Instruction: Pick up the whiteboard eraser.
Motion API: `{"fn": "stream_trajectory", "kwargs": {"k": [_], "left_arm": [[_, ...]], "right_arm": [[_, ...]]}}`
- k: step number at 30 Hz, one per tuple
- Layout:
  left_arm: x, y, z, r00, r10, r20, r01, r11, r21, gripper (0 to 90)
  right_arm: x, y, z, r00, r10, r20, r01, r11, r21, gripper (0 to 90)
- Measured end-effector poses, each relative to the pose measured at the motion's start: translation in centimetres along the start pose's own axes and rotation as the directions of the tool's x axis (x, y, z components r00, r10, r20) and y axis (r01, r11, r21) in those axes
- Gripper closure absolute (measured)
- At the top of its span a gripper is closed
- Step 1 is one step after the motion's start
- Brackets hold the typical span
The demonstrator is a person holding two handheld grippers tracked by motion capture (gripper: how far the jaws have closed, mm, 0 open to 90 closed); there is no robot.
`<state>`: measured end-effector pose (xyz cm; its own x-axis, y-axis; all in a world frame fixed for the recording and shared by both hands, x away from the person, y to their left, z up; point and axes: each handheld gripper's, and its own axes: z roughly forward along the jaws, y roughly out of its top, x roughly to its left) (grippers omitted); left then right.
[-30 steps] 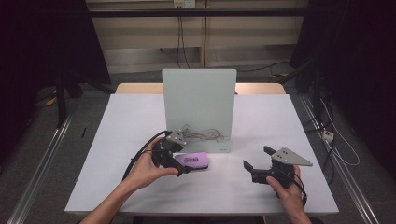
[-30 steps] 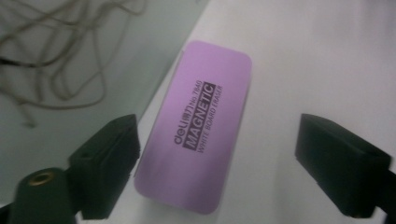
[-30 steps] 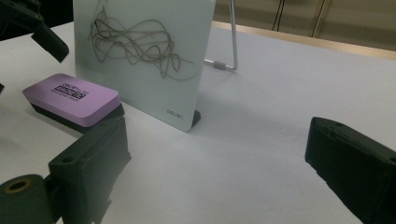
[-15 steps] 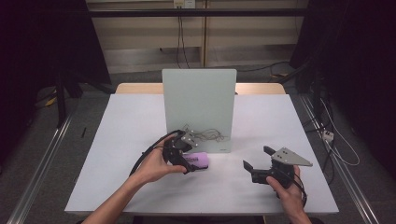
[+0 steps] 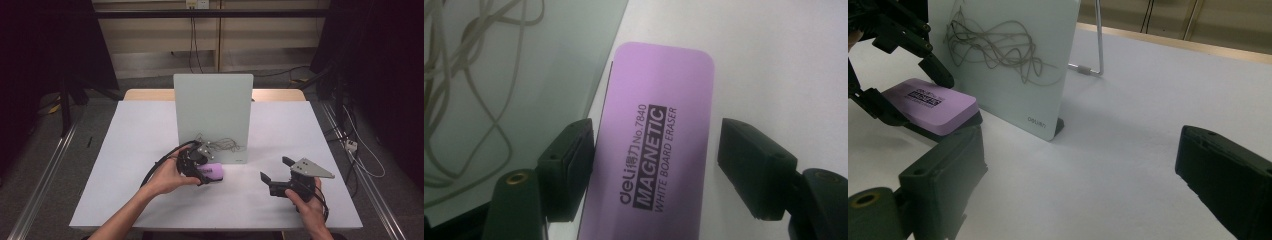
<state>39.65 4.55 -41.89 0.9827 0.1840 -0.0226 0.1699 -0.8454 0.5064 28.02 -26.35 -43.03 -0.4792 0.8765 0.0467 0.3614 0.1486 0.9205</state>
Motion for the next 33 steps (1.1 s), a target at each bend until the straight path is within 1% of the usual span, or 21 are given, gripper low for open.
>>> {"fn": "stream_trajectory", "kwargs": {"k": [3, 4, 5, 6, 7, 9, 10, 11, 17, 19, 20, 22, 23, 26, 27, 28, 29, 30, 31, 32, 33], "left_arm": [[0.13, 0.02, 0.17, 1.0000, 0.008, 0.003, -0.008, 0.9999, 0.010, 33.7], [0.18, 0.07, 0.12, 0.9999, 0.009, 0.011, -0.010, 0.9995, 0.028, 33.9], [0.17, -0.03, 0.27, 0.9999, 0.006, 0.009, -0.006, 0.9999, 0.016, 34.0], [0.21, -0.05, 0.25, 0.9999, 0.013, 0.000, -0.013, 0.9996, 0.025, 34.0], [0.19, -0.08, 0.27, 0.9999, 0.011, 0.001, -0.011, 0.9996, 0.027, 34.0], [0.19, -0.12, 0.35, 1.0000, -0.004, -0.006, 0.004, 0.9996, 0.028, 34.3], [0.23, -0.14, 0.39, 1.0000, -0.004, 0.001, 0.004, 0.9996, 0.029, 35.5], [0.26, -0.14, 0.43, 1.0000, 0.006, -0.003, -0.006, 0.9993, 0.036, 35.9], [0.25, -0.16, 0.46, 1.0000, 0.007, -0.003, -0.007, 0.9994, 0.033, 36.6], [0.17, -0.13, 0.43, 0.9999, 0.011, -0.010, -0.011, 0.9993, 0.035, 36.9], [0.08, -0.12, 0.44, 0.9999, 0.007, -0.008, -0.006, 0.9994, 0.033, 37.2], [0.03, -0.05, 0.37, 0.9995, 0.025, -0.017, -0.024, 0.9988, 0.042, 37.7], [-0.10, -0.09, 0.45, 0.9997, 0.014, -0.018, -0.014, 0.9995, 0.030, 38.0], [-0.11, -0.06, 0.36, 0.9992, 0.030, -0.026, -0.029, 0.9989, 0.037, 38.7], [-0.14, -0.05, 0.32, 0.9992, 0.028, -0.027, -0.027, 0.9990, 0.037, 38.9], [-0.09, -0.04, 0.24, 0.9997, 0.025, -0.008, -0.024, 0.9990, 0.039, 39.1], [-0.10, -0.03, 0.21, 0.9997, 0.024, -0.005, -0.024, 0.9990, 0.038, 39.2], [-0.20, -0.04, 0.15, 0.9997, 0.019, -0.015, -0.019, 0.9993, 0.031, 39.3], [-0.23, 0.00, 0.09, 0.9995, 0.025, -0.022, -0.024, 0.9992, 0.031, 39.4], [-0.28, 0.01, 0.02, 0.9996, 0.020, -0.018, -0.020, 0.9994, 0.027, 39.4], [-0.32, 0.02, -0.02, 0.9994, 0.021, -0.026, -0.020, 0.9995, 0.022, 39.5]], "right_arm": [[0.04, 0.01, -0.01, 1.0000, -0.001, 0.001, 0.001, 1.000, 0.000, 5.7], [0.03, 0.00, 0.00, 1.0000, -0.001, 0.001, 0.001, 1.000, 0.000, 5.7], [0.05, 0.00, 0.01, 1.0000, 0.002, 0.002, -0.002, 1.000, 0.000, 5.7], [0.02, 0.00, -0.01, 1.0000, 0.001, 0.001, -0.001, 1.000, -0.001, 5.6], [0.01, 0.00, -0.02, 1.0000, 0.000, 0.001, 0.000, 1.000, 0.000, 5.7], [0.01, -0.01, -0.03, 1.0000, -0.001, 0.002, 0.001, 1.000, 0.000, 5.7], [0.01, -0.01, -0.03, 1.0000, -0.001, 0.001, 0.001, 1.000, 0.001, 5.7], [0.02, -0.01, -0.02, 1.0000, -0.001, 0.003, 0.001, 1.000, 0.002, 5.7], [-0.01, -0.01, -0.02, 1.0000, -0.001, 0.005, 0.001, 1.000, 0.002, 5.7], [0.02, -0.01, -0.01, 1.0000, -0.001, 0.006, 0.001, 1.000, 0.003, 5.7], [0.04, -0.01, -0.01, 1.0000, -0.001, 0.006, 0.001, 1.000, 0.003, 5.7], [0.05, -0.01, -0.02, 1.0000, -0.003, 0.009, 0.003, 1.000, 0.004, 5.7], [0.03, -0.01, -0.02, 1.0000, -0.002, 0.007, 0.002, 1.000, 0.003, 5.7], [0.00, -0.02, -0.03, 1.0000, 0.000, 0.008, 0.000, 1.000, 0.004, 5.7], [0.00, -0.02, -0.03, 1.0000, -0.001, 0.008, 0.001, 1.000, 0.004, 5.7], [0.00, -0.02, -0.03, 1.0000, -0.002, 0.009, 0.002, 1.000, 0.004, 5.7], [0.01, -0.03, -0.02, 1.0000, -0.002, 0.008, 0.002, 1.000, 0.004, 5.7], [0.01, -0.02, -0.02, 1.0000, -0.001, 0.008, 0.001, 1.000, 0.004, 5.7], [0.02, -0.02, -0.01, 1.0000, -0.002, 0.008, 0.002, 1.000, 0.004, 5.7], [0.02, -0.03, -0.01, 1.0000, -0.001, 0.007, 0.001, 1.000, 0.004, 5.7], [0.02, -0.03, 0.00, 1.0000, -0.001, 0.008, 0.001, 1.000, 0.005, 5.7]]}}
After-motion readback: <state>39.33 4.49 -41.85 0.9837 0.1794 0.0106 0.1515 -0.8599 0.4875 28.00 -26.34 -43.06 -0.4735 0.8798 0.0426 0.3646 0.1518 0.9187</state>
